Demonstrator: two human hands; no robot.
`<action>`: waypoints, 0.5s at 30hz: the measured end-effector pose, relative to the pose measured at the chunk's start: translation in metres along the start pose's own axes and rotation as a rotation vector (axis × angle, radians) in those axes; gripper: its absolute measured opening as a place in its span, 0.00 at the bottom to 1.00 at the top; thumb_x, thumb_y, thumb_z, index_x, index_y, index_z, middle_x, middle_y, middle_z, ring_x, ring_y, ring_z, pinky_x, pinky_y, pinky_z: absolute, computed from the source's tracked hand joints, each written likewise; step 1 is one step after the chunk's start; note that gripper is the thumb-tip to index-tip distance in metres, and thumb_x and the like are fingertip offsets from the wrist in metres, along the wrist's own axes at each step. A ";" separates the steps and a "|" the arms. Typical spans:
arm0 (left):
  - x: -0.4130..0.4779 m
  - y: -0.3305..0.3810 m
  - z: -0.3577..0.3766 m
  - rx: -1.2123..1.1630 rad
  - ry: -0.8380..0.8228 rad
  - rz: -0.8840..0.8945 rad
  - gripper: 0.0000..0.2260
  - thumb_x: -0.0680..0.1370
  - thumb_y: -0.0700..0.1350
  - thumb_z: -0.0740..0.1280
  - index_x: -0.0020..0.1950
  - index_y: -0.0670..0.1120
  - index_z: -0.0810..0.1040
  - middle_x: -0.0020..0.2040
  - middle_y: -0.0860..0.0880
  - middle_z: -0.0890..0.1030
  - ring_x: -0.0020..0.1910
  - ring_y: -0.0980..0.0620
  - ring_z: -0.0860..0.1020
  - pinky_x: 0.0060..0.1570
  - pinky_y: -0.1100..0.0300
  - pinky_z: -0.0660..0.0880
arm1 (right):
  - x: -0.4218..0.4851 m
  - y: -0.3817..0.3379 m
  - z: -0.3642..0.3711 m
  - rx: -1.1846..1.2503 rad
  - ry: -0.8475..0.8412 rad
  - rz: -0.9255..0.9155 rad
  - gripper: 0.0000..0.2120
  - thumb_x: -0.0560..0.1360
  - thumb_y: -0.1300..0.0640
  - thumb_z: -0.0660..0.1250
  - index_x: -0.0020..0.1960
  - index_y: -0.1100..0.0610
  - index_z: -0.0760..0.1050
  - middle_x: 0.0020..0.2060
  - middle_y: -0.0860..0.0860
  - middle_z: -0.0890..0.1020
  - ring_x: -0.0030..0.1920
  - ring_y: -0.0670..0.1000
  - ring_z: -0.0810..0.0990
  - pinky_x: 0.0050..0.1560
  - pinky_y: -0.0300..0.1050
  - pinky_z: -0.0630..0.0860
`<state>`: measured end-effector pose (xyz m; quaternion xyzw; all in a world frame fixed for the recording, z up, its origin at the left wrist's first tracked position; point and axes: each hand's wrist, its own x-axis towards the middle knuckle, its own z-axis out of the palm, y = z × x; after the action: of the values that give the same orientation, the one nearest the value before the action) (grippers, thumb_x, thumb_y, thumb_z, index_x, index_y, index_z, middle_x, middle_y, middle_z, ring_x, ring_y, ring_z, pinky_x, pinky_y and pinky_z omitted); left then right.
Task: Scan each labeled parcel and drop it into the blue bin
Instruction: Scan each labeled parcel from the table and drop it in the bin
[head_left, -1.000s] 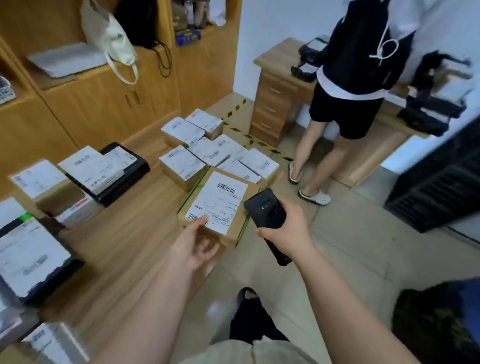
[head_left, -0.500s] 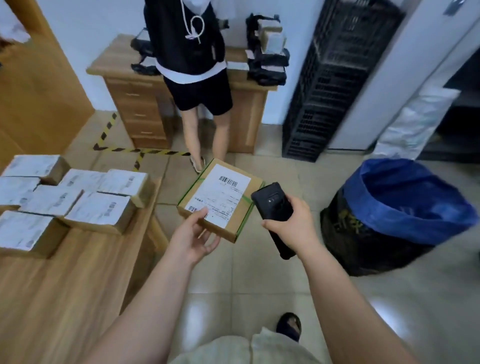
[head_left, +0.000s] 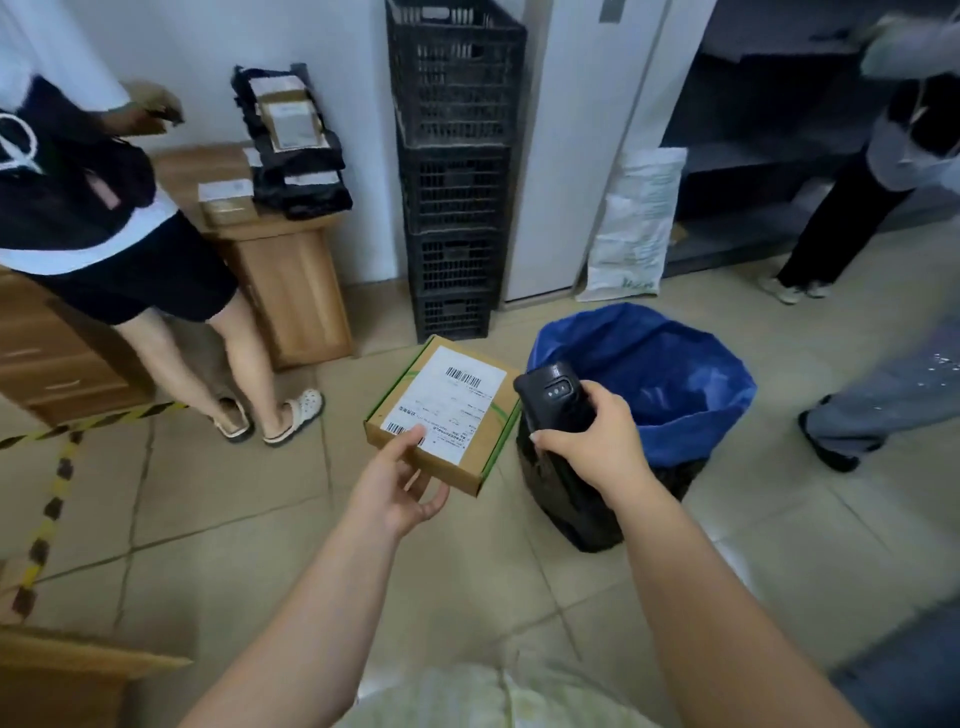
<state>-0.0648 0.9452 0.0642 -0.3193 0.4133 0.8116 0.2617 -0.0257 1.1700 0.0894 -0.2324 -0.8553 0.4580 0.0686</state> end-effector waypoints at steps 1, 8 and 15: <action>0.009 -0.003 0.019 0.016 -0.002 -0.007 0.14 0.72 0.43 0.76 0.55 0.49 0.79 0.46 0.48 0.84 0.52 0.49 0.79 0.53 0.46 0.77 | 0.015 0.008 -0.011 0.004 0.015 0.008 0.37 0.51 0.40 0.75 0.60 0.43 0.74 0.57 0.47 0.77 0.59 0.53 0.76 0.60 0.58 0.77; 0.077 -0.017 0.128 0.182 -0.039 -0.113 0.16 0.72 0.43 0.75 0.58 0.48 0.77 0.52 0.47 0.83 0.53 0.48 0.78 0.53 0.45 0.75 | 0.083 0.062 -0.057 0.023 0.107 0.158 0.40 0.52 0.40 0.76 0.63 0.45 0.73 0.59 0.48 0.74 0.62 0.55 0.73 0.62 0.58 0.75; 0.178 -0.005 0.230 0.362 -0.141 -0.264 0.17 0.71 0.43 0.76 0.58 0.48 0.78 0.53 0.46 0.81 0.54 0.47 0.79 0.48 0.46 0.76 | 0.188 0.099 -0.082 0.069 0.234 0.278 0.38 0.56 0.44 0.79 0.65 0.47 0.73 0.59 0.49 0.75 0.61 0.53 0.74 0.61 0.57 0.75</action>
<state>-0.2485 1.1695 0.0357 -0.2608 0.4874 0.7034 0.4467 -0.1313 1.3648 0.0373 -0.3974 -0.7851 0.4618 0.1116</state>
